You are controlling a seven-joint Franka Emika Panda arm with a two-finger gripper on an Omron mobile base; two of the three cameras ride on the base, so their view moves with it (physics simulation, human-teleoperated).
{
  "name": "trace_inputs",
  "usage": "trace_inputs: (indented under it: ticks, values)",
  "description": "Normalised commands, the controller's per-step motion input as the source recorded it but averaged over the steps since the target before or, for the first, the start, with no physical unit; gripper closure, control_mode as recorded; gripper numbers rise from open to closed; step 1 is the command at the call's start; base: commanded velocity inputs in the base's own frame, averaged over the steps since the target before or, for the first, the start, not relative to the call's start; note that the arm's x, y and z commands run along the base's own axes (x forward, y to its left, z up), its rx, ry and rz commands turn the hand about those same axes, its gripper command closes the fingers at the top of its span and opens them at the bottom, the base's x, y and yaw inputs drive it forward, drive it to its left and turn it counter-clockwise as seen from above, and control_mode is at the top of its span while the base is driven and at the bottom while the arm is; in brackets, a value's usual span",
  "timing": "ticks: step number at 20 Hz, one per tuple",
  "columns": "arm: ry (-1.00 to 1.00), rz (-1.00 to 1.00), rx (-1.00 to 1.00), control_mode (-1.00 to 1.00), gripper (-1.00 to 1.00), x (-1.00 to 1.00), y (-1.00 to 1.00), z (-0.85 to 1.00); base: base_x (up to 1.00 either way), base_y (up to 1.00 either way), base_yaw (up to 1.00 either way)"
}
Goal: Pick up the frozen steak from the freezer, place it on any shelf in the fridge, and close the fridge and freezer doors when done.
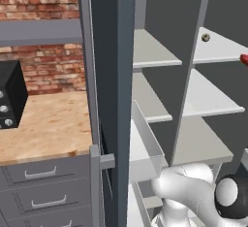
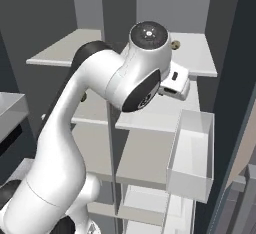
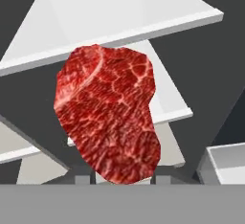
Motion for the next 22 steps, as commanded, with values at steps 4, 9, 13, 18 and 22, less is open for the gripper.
trace_inputs:
  ticks: [4, 9, 13, 18, 22]
  values:
    - [0.0, 0.07, 0.0, -1.0, 1.0, 1.0, -0.39, 0.09, 0.0, 0.0, 0.0]
    - [0.0, 0.06, -0.01, -1.0, 1.0, 0.99, -0.29, 0.02, 0.0, 0.0, 0.0]
    - [0.0, 0.05, -0.05, -1.0, 1.0, 0.93, -0.24, -0.07, 0.0, 0.0, 0.0]
    - [0.0, 0.03, -0.04, -1.0, 1.0, 1.0, -0.26, -0.01, 0.0, 0.0, 0.0]
    - [0.0, 0.04, -0.02, -1.0, 1.0, 1.0, -0.28, -0.03, 0.0, 0.0, 0.0]
